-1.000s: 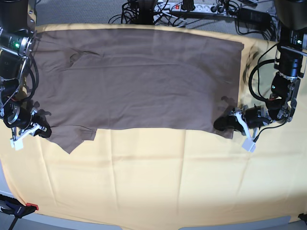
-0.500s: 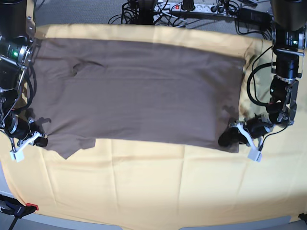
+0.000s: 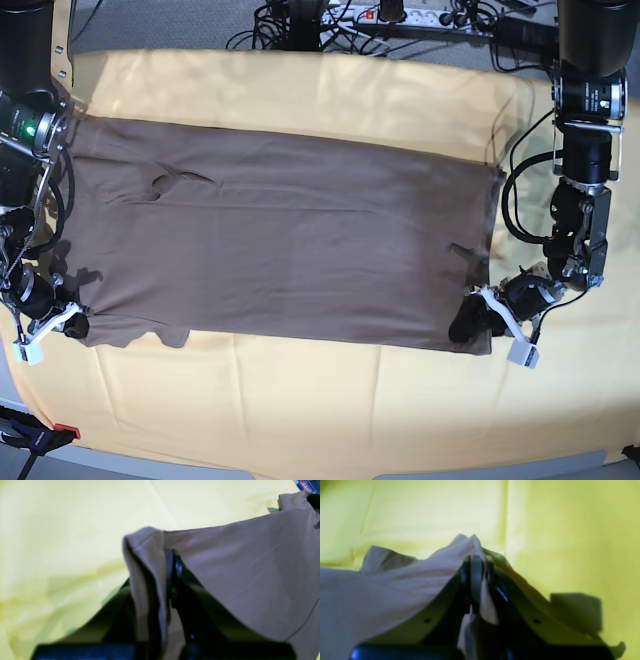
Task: Fold the T-shirt properly
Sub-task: 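Fold the hem up over the shirt body toward the shoulder edge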
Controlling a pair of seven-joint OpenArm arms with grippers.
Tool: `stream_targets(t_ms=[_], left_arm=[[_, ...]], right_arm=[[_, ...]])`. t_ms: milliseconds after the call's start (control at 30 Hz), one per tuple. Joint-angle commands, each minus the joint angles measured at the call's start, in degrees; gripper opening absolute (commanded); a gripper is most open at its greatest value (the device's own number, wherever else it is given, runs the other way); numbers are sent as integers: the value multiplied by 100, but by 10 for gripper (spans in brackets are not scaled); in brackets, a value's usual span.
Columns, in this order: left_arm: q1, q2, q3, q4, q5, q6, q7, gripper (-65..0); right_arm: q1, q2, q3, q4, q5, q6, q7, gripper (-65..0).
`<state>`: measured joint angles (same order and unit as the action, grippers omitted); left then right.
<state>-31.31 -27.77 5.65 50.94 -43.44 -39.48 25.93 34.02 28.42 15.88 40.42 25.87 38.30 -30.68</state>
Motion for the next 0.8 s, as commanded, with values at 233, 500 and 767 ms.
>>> stream_targets(t_ms=[233, 500, 767], left_arm=[[-151, -214, -52, 70, -1528, -52, 1458, -650], [-109, -533, -52, 83, -2822, -52, 2732, -650], [-109, -599, -52, 83, -3954, -52, 4203, -650]], right_arm=[[44, 162, 22, 87, 1027, 170, -1051, -650], [-358, 457, 22, 109, 1899, 170, -1700, -650], [-398, 752, -98, 120, 3104, 170, -2846, -650]])
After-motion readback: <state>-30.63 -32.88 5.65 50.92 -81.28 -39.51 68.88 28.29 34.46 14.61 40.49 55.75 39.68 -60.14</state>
